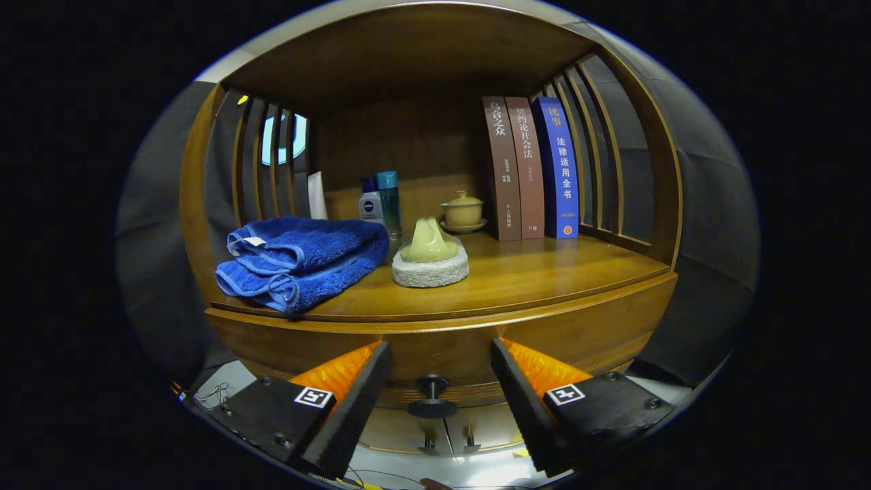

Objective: Pull open the drawer, take out the items inside it, and place them on the countertop above the cabinet.

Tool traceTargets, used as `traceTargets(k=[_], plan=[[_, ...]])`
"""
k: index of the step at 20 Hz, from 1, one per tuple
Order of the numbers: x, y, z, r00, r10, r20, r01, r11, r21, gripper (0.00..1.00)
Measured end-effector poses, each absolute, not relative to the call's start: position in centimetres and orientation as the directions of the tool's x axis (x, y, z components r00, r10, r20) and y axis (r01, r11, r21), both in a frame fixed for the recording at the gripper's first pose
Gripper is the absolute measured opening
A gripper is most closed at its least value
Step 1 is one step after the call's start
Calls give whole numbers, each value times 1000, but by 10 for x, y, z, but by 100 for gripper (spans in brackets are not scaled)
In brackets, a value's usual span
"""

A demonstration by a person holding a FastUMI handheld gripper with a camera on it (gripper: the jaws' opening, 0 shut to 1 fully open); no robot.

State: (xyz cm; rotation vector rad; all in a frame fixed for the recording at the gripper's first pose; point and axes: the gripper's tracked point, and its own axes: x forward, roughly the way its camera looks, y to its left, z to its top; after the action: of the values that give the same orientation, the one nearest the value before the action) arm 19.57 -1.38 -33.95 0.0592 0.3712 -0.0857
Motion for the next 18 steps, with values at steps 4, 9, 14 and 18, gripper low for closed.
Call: traceTargets(k=[4, 9, 14, 18], plan=[[196, -14, -340, 931, -74, -358, 97, 994, 48, 98], [195, -14, -340, 929, -72, -363, 96, 994, 49, 98], [189, -16, -320, 938, -72, -338, 95, 994, 51, 99], [177, -10, -277, 959, -47, -281, 68, 996, 66, 99]])
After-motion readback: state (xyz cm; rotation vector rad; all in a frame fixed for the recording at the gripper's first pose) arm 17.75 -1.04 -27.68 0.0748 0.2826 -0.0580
